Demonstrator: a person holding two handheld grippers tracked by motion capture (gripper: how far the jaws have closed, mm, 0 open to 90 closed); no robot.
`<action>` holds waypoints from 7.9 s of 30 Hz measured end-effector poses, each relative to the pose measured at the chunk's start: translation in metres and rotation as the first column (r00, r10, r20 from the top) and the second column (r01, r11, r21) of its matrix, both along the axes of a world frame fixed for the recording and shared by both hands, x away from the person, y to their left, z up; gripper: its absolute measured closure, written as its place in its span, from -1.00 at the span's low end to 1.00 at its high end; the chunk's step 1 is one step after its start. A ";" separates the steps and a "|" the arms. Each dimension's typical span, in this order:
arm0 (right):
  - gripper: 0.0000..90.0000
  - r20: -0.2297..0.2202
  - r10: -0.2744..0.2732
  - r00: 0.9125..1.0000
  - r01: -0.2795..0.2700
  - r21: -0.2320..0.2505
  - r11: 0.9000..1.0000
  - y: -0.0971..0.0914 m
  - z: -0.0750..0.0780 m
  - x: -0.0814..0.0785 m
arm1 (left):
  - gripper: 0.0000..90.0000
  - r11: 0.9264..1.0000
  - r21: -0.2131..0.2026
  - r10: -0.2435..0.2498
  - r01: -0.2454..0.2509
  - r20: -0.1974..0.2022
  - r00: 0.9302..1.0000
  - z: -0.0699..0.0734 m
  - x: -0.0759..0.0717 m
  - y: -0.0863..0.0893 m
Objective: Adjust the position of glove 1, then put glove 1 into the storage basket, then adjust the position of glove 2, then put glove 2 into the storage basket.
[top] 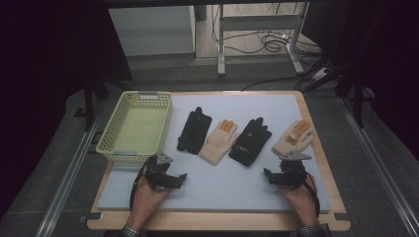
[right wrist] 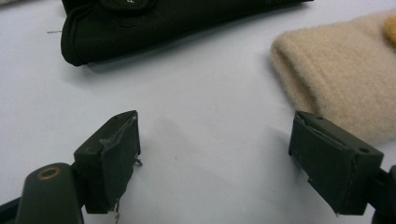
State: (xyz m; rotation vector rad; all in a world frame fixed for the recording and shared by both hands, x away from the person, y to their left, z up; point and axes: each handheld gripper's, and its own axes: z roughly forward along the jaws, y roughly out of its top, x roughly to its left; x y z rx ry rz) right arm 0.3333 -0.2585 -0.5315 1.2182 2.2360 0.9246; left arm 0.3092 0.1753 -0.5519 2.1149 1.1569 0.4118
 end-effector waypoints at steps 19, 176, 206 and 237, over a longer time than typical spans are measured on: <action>-0.59 -0.014 0.012 1.000 -0.012 0.006 1.000 0.002 0.003 0.001 | -0.95 1.000 -0.001 0.001 -0.001 0.001 1.000 0.000 0.000 0.000; -0.41 -0.067 0.287 0.955 -0.287 0.016 0.958 0.176 0.019 0.112 | -0.95 1.000 -0.003 0.001 -0.001 0.000 1.000 0.000 0.000 0.000; -0.08 -0.012 0.249 0.968 -0.248 0.038 0.968 0.134 0.055 0.110 | -0.95 1.000 -0.004 0.001 -0.001 0.000 1.000 0.000 0.000 0.000; 0.73 -0.053 0.107 0.993 -0.109 -0.037 0.993 0.068 0.015 0.107 | -0.95 1.000 -0.004 0.002 -0.002 0.001 1.000 0.000 0.000 0.000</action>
